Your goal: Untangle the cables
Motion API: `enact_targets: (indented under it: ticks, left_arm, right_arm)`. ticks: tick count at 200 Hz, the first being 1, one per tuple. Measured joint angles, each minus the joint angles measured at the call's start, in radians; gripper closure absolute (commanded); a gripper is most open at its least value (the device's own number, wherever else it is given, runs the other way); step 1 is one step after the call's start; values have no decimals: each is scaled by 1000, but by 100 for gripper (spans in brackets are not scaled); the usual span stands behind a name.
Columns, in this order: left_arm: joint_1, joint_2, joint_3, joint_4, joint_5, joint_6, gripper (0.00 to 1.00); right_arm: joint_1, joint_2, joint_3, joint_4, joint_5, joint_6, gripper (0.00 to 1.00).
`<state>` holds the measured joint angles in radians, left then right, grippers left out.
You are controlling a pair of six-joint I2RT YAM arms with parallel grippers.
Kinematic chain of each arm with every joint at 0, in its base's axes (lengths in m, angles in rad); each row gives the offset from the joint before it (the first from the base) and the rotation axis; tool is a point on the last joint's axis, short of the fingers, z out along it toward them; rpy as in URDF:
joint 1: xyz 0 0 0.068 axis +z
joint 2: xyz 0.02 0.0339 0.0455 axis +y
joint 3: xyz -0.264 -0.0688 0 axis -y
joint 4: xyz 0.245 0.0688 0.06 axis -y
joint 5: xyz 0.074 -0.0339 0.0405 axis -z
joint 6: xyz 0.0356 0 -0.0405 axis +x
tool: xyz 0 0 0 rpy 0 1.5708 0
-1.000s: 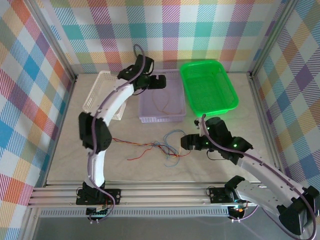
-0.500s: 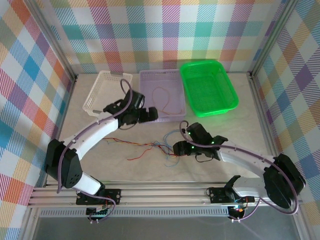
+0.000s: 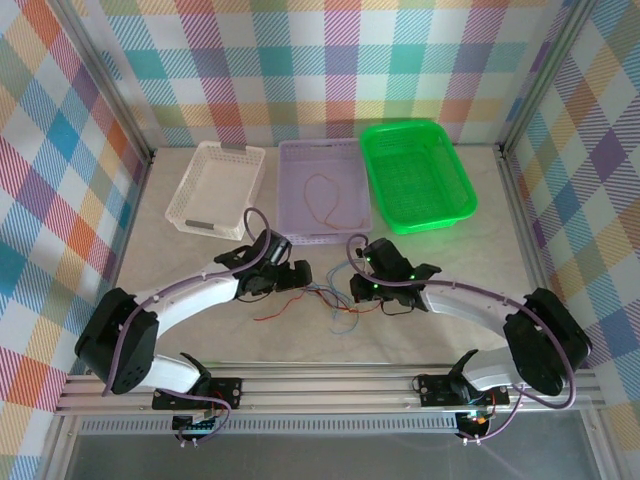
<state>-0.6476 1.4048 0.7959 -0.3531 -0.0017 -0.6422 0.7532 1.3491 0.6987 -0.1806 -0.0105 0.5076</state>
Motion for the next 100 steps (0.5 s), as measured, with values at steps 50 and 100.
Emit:
enact_targets:
  ticks: [50, 100]
  left_arm:
    - [0, 62, -53, 86, 2, -22, 13]
    - [0, 108, -74, 120, -24, -39, 35]
  right_arm:
    - [0, -138, 63, -76, 32, -26, 100]
    - [0, -228, 130, -137, 24, -56, 100]
